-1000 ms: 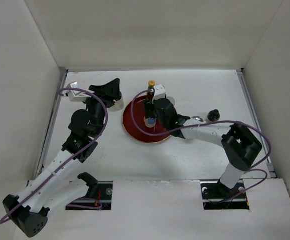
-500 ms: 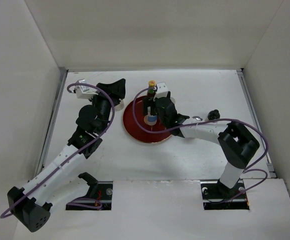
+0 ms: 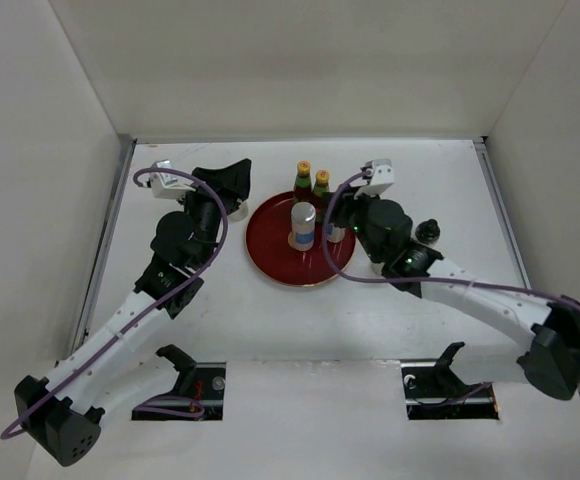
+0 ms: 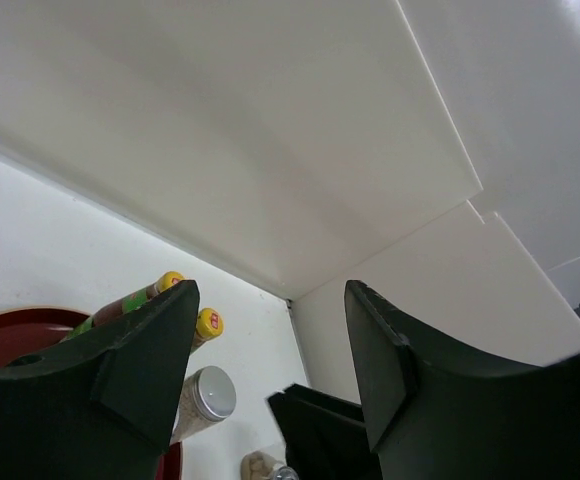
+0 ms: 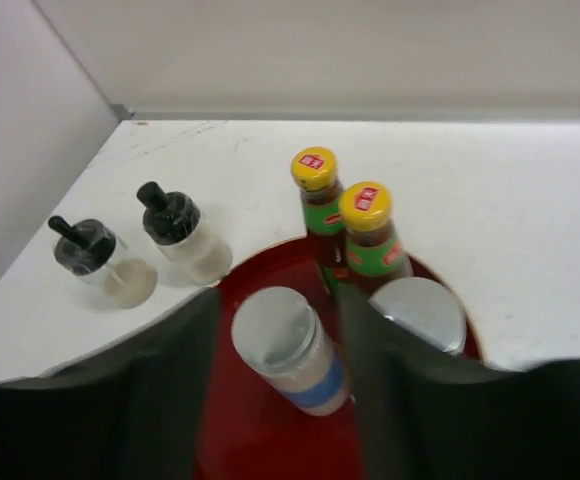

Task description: Organize the condiment bottles

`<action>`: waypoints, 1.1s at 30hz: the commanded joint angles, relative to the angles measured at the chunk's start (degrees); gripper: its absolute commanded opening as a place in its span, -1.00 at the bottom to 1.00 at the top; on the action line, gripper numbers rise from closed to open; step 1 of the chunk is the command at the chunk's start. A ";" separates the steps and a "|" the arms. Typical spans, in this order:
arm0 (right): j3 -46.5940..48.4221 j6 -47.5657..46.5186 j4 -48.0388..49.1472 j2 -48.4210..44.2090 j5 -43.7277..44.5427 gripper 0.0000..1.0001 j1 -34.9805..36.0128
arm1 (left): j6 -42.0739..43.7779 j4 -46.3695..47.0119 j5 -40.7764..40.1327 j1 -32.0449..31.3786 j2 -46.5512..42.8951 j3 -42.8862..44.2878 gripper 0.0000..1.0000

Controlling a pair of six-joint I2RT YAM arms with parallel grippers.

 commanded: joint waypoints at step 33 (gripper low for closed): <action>-7.90 15.05 -37.00 -8.23 5.92 0.91 -12.89 | 10.41 32.16 6.89 -6.28 8.78 -35.07 -0.14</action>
